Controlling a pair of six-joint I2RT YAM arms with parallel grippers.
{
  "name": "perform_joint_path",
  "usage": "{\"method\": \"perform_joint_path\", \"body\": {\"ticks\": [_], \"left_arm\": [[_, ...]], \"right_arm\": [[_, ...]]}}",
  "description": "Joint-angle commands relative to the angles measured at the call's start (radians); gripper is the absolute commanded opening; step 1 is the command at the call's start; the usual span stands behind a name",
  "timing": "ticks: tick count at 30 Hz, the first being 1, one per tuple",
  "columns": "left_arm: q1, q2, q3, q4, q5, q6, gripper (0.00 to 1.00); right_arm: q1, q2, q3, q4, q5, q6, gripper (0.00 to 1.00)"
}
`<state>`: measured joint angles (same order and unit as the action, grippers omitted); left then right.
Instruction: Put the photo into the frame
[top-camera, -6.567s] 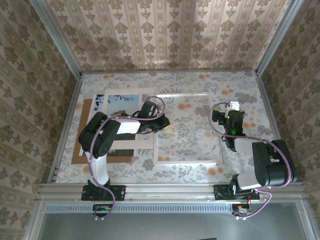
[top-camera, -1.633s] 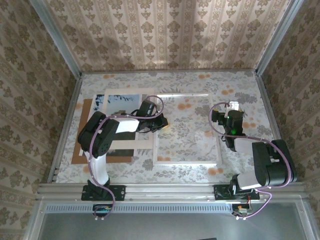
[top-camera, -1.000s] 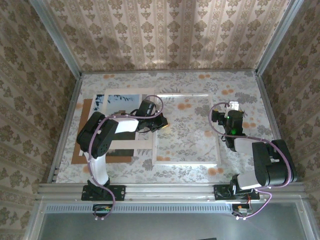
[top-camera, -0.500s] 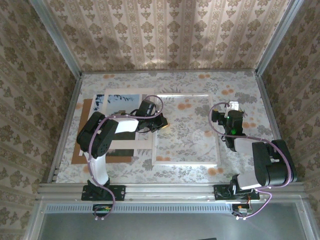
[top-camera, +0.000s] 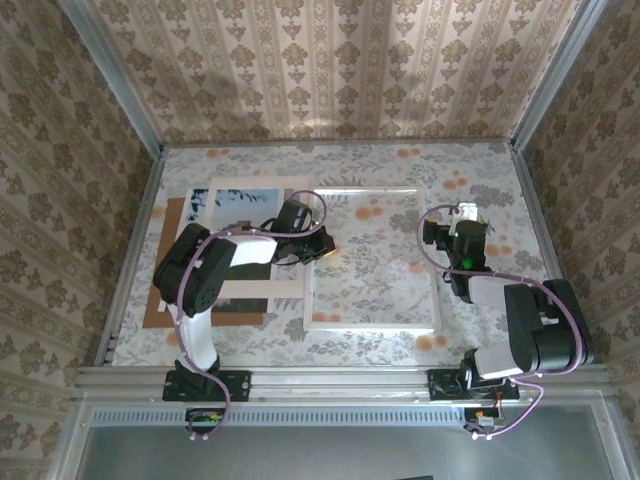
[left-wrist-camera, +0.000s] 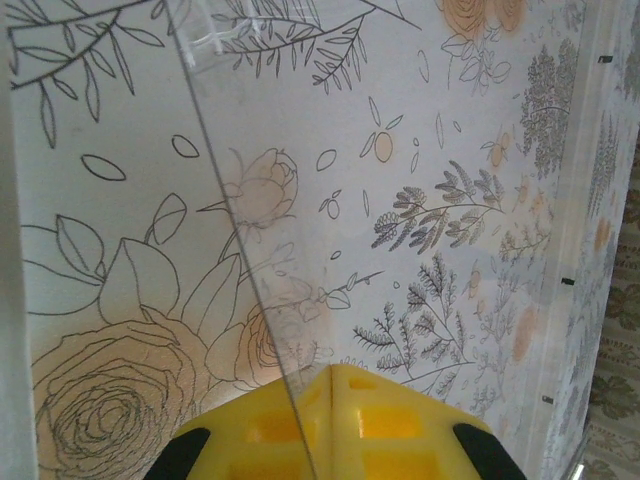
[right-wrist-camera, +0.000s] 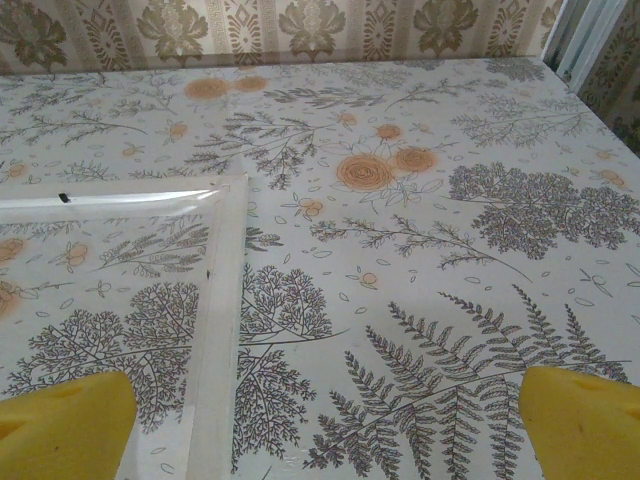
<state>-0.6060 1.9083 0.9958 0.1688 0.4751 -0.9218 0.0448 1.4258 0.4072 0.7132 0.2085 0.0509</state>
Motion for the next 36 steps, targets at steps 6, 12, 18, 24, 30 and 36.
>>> {"method": "perform_joint_path", "body": {"ticks": [6,12,18,24,30,36], "left_arm": [[0.004,0.002,0.033,-0.049,0.029,0.057,0.00],[0.002,0.012,0.050,-0.060,0.037,0.073,0.00],[0.002,0.020,0.061,-0.071,0.041,0.085,0.00],[0.002,0.026,0.071,-0.085,0.040,0.101,0.00],[0.011,0.027,0.079,-0.099,0.042,0.122,0.00],[0.011,0.040,0.091,-0.105,0.054,0.136,0.00]], "right_arm": [[0.009,-0.014,0.024,-0.002,-0.015,-0.013,1.00],[0.009,-0.011,0.024,-0.003,-0.015,-0.013,1.00],[0.008,-0.011,0.027,-0.004,-0.015,-0.014,1.00],[0.010,-0.011,0.027,-0.006,-0.015,-0.015,1.00],[0.012,-0.008,0.029,-0.006,-0.015,-0.017,1.00],[0.013,-0.008,0.028,-0.006,-0.014,-0.019,1.00]]}}
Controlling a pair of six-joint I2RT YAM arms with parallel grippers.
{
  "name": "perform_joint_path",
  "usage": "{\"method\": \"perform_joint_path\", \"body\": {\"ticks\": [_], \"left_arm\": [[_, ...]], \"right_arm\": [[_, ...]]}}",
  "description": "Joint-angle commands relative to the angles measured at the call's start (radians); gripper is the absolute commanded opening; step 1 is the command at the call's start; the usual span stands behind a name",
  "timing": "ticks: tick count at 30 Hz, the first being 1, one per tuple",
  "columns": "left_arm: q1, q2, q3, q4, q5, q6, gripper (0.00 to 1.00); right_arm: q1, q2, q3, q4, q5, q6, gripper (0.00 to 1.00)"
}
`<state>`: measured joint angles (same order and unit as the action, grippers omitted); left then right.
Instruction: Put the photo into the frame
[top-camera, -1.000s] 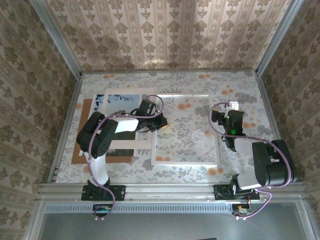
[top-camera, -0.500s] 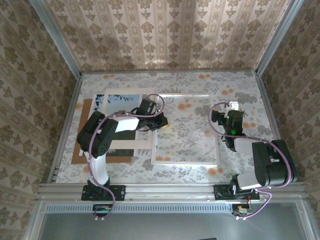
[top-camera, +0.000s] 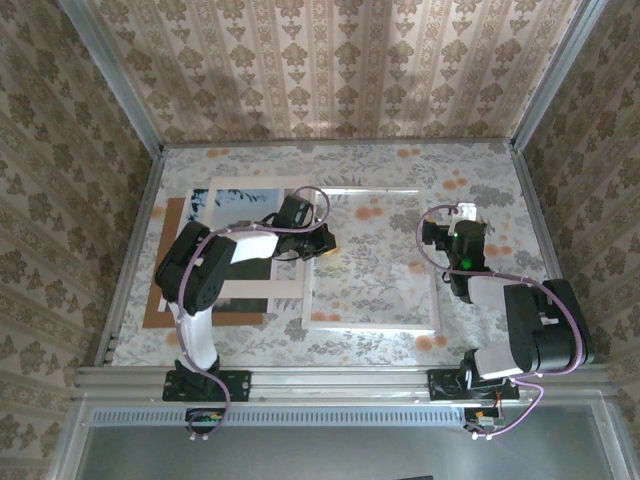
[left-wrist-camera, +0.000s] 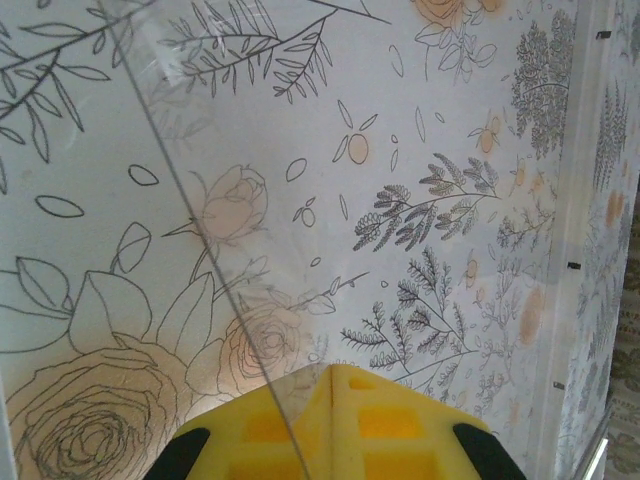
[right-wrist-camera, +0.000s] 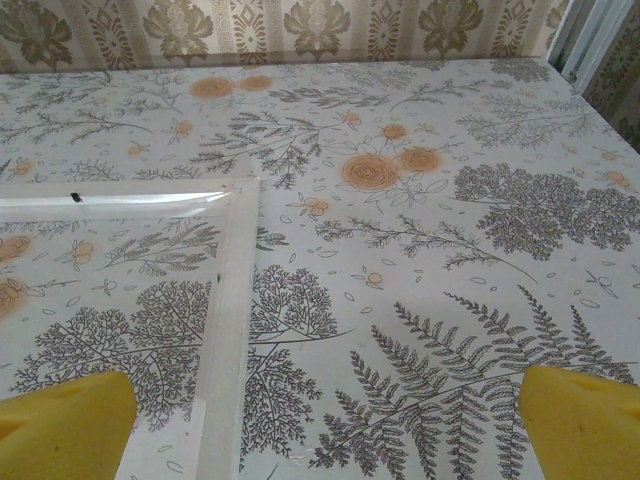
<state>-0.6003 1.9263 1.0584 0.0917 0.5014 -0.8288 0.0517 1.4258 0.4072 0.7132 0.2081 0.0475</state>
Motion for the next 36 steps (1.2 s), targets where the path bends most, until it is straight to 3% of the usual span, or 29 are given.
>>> {"method": "perform_joint_path", "body": {"ticks": [1,13,19,36], "left_arm": [[0.006,0.024,0.031,-0.032,0.032,0.045,0.00],[0.008,0.035,0.037,-0.031,0.048,0.046,0.00],[0.008,0.039,0.031,-0.017,0.053,0.039,0.00],[0.014,0.026,0.037,-0.041,0.058,0.059,0.00]], "right_arm": [[0.007,-0.008,0.028,-0.006,-0.013,-0.015,1.00],[0.008,-0.011,0.031,-0.014,-0.010,-0.016,1.00],[0.008,-0.027,0.088,-0.152,0.003,0.013,1.00],[0.007,-0.027,0.078,-0.138,0.012,0.012,1.00]]}}
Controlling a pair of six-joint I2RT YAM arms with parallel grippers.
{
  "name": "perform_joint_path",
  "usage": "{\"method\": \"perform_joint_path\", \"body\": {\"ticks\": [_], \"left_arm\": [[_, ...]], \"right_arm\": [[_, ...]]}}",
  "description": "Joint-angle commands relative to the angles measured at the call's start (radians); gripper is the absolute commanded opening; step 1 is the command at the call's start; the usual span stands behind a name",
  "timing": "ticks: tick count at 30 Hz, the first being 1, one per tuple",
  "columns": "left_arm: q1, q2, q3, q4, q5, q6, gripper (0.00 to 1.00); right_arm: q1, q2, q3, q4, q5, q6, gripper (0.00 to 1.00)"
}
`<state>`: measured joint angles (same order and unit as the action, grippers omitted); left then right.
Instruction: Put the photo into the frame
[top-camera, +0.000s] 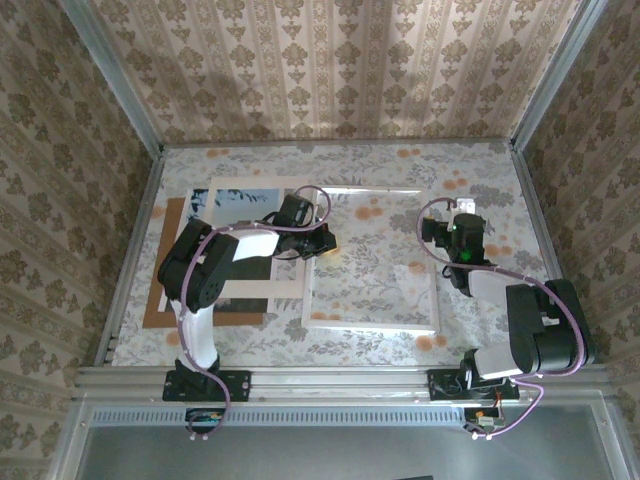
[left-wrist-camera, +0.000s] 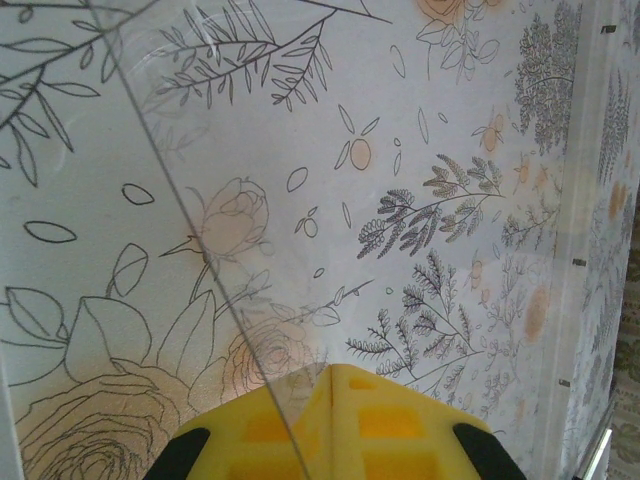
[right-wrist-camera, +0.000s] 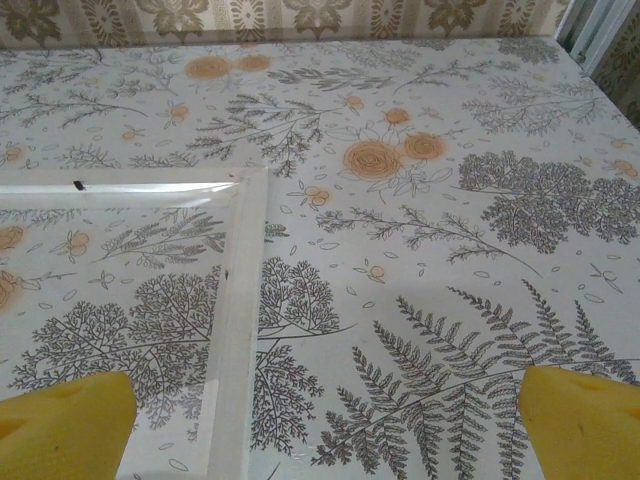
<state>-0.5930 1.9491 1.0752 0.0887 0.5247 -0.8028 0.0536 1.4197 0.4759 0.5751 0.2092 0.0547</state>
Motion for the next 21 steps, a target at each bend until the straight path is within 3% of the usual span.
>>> {"method": "perform_joint_path", "body": {"ticks": [1,21], "left_arm": [[0.007,0.002,0.019,-0.037,0.035,0.031,0.00],[0.002,-0.001,-0.006,0.000,0.031,-0.016,0.00]], "right_arm": [[0.005,-0.021,0.009,0.000,0.011,0.005,1.00],[0.005,-0.021,0.009,0.006,0.014,0.007,1.00]]}}
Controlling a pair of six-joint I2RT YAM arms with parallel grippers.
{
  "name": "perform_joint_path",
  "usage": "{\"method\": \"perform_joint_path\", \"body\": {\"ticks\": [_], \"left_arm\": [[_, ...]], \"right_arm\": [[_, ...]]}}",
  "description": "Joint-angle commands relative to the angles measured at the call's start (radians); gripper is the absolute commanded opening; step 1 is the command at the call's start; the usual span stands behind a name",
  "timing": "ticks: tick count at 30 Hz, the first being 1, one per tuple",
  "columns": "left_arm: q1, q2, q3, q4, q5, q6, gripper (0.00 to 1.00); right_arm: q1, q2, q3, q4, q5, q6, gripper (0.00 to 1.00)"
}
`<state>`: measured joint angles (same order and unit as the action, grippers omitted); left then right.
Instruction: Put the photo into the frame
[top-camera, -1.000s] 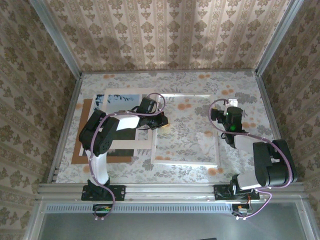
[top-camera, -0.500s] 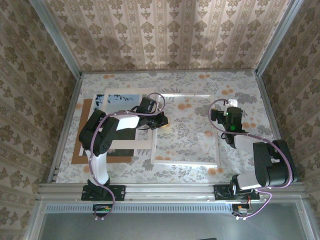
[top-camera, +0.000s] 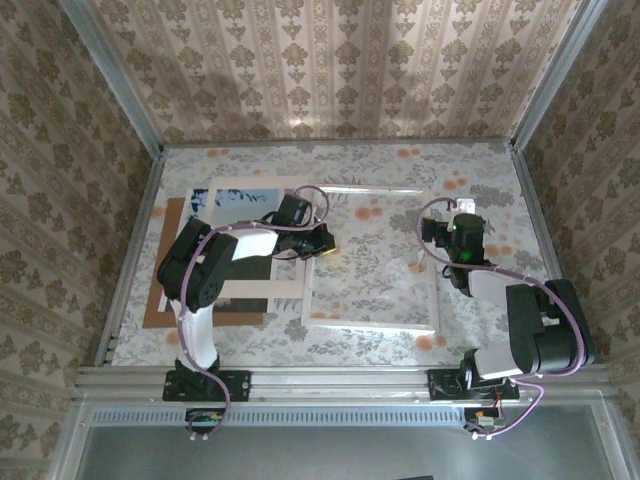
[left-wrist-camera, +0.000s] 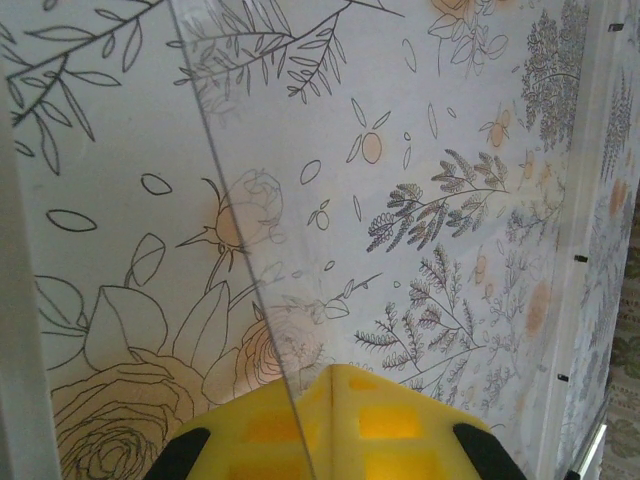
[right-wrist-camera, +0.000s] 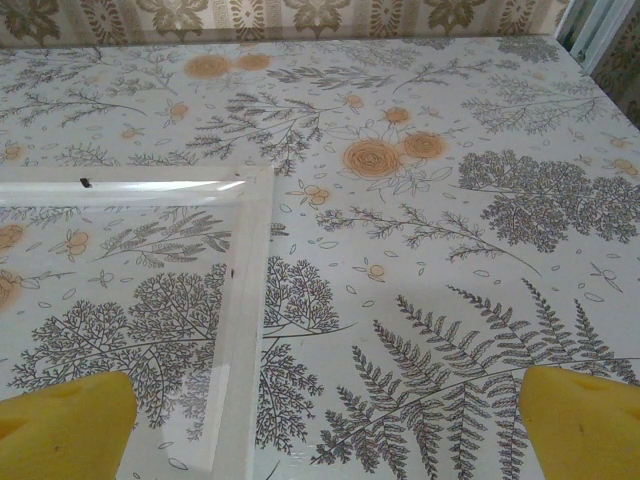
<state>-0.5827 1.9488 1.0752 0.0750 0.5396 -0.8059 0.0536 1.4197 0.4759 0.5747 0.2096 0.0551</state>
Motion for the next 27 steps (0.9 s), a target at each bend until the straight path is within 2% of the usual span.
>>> {"method": "perform_joint_path", "body": {"ticks": [1,6,27], "left_arm": [[-0.008,-0.002,-0.009,0.020,0.017,-0.021,0.00],[-0.009,-0.008,-0.032,0.066,0.018,-0.071,0.00],[-0.012,-0.045,-0.068,0.062,-0.005,-0.091,0.00]], "right_arm": [[0.005,-0.021,0.009,0.007,0.013,0.008,1.00],[0.005,-0.019,0.010,0.007,0.011,0.008,1.00],[0.005,-0.021,0.007,0.008,0.016,0.005,1.00]]}}
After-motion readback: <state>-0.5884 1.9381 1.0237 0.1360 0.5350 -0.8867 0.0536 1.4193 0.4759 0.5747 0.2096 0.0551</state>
